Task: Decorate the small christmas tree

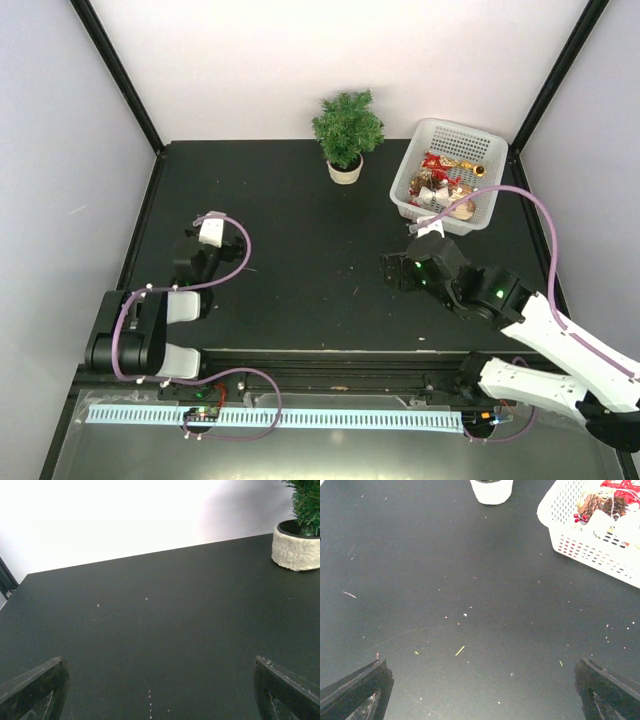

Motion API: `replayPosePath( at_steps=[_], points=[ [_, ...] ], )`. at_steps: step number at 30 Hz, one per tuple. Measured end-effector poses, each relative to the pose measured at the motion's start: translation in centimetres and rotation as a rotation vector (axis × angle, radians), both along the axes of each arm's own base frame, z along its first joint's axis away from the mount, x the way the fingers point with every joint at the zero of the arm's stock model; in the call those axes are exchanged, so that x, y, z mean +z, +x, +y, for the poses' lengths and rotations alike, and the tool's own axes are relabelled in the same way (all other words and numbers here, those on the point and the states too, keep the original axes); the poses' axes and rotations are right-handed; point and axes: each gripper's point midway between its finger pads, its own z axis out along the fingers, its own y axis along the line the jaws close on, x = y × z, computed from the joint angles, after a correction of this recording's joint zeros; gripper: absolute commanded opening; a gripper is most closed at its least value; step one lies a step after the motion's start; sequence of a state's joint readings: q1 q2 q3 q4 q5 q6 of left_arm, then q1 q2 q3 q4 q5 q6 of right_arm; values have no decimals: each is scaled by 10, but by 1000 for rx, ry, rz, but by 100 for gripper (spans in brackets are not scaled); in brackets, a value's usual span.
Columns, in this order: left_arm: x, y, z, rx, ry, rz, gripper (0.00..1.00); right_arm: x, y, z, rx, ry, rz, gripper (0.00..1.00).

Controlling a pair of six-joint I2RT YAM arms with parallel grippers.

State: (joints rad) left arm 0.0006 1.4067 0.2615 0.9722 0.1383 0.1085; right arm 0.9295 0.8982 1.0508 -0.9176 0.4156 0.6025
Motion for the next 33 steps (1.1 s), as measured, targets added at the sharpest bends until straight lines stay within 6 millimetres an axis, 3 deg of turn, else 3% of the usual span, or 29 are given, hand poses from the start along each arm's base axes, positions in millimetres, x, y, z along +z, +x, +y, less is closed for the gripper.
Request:
replayPosePath(
  at_steps=[2, 4, 9, 12, 16, 19, 22, 27, 33],
  points=[
    [4, 1, -2, -11, 1, 9, 99, 0, 2, 3, 1, -9, 5, 100],
    [22, 11, -5, -30, 3, 27, 99, 1, 5, 6, 1, -14, 7, 100],
    [112, 44, -18, -118, 41, -13, 99, 10, 15, 10, -15, -25, -19, 100],
    [142, 41, -27, -179, 69, -2, 99, 16, 33, 11, -53, -29, -20, 100],
    [132, 14, -43, -290, 88, 100, 99, 14, 72, 8, -121, -24, 0, 100],
    [122, -15, -60, -413, 91, 192, 99, 5, 104, -9, -202, -19, 32, 99],
    [137, -50, -78, -553, 98, 188, 99, 0, 128, -20, -256, -32, 48, 99],
    [179, -106, -100, -731, 132, 89, 99, -3, 163, -6, -252, -43, 56, 99],
    [190, -159, -114, -863, 165, 4, 99, -10, 204, 17, -231, -31, 41, 97]
  ],
)
